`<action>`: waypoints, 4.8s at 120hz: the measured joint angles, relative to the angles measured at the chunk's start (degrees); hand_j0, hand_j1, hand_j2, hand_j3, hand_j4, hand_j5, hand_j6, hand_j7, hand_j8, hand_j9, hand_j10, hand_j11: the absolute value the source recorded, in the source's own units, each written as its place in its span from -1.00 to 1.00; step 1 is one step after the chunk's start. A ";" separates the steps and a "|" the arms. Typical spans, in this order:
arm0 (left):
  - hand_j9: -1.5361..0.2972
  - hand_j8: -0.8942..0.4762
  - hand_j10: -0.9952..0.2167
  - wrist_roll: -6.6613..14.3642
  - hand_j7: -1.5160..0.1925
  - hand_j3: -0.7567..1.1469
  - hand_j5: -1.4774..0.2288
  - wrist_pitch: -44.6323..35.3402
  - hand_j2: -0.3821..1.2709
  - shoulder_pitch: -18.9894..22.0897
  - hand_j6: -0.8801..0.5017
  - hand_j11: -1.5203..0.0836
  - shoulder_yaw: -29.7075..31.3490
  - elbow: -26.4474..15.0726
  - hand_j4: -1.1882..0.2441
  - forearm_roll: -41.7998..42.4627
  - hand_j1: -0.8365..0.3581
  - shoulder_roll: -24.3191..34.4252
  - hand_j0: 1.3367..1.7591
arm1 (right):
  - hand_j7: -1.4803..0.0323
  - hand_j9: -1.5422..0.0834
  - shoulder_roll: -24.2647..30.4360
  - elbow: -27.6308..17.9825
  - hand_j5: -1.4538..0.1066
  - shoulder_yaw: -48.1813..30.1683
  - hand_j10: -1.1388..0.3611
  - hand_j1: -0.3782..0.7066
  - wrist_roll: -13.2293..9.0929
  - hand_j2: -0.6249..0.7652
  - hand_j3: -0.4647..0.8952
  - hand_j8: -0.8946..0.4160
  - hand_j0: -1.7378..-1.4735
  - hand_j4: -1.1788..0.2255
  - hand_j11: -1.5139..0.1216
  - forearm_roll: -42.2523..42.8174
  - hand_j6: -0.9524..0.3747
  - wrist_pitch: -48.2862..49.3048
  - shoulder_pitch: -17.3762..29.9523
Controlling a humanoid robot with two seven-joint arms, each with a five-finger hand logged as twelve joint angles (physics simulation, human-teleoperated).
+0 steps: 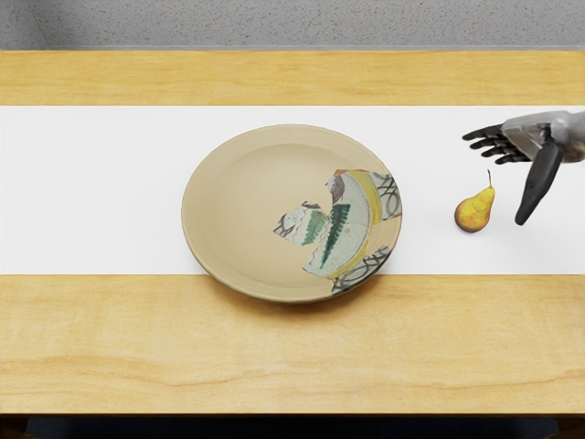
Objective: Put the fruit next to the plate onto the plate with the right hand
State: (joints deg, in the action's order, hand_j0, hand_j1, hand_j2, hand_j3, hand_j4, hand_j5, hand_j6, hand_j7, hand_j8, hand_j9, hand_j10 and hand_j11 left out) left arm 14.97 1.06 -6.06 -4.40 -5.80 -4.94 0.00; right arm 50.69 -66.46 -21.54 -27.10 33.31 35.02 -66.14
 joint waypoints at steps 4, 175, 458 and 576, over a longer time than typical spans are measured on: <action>0.65 0.28 0.62 -0.01 0.75 -0.21 0.71 0.01 -0.53 0.00 0.25 0.87 0.00 0.00 0.64 0.00 0.95 0.00 0.52 | 0.96 0.90 0.03 0.05 0.86 -0.02 0.51 -0.95 0.03 -0.10 -0.32 0.36 -0.40 0.67 0.85 -0.15 0.42 0.00 0.00; 0.65 0.28 0.62 0.00 0.75 -0.21 0.71 0.01 -0.53 0.00 0.25 0.87 0.00 0.00 0.64 0.01 0.95 0.00 0.52 | 0.96 0.90 -8.67 19.62 0.86 0.63 0.51 -0.95 38.16 -0.10 -0.32 0.36 -0.40 0.67 0.85 18.52 0.43 -12.98 15.74; 0.65 0.28 0.62 -0.01 0.75 -0.21 0.71 0.00 -0.53 0.00 0.25 0.87 0.00 0.00 0.64 0.01 0.95 0.00 0.52 | -0.24 -0.25 -10.71 24.02 -0.34 7.39 0.02 0.25 58.78 0.19 -0.32 -0.15 -0.38 -0.29 -0.32 22.45 -0.31 -0.70 6.24; 0.65 0.28 0.62 -0.01 0.75 -0.20 0.71 0.01 -0.53 0.00 0.25 0.87 0.01 0.00 0.64 0.01 0.95 0.00 0.52 | -0.25 -0.25 -35.83 14.57 -0.36 6.76 0.00 0.24 6.85 0.18 -0.32 -0.16 -0.37 -0.29 -0.32 21.65 -0.32 0.07 -11.58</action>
State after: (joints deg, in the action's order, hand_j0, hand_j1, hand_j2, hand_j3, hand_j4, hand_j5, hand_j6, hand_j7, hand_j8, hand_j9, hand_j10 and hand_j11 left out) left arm 14.96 1.07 -6.06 -4.39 -5.80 -4.92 0.00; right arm 14.86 -51.89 -14.78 -20.25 54.96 35.09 -77.71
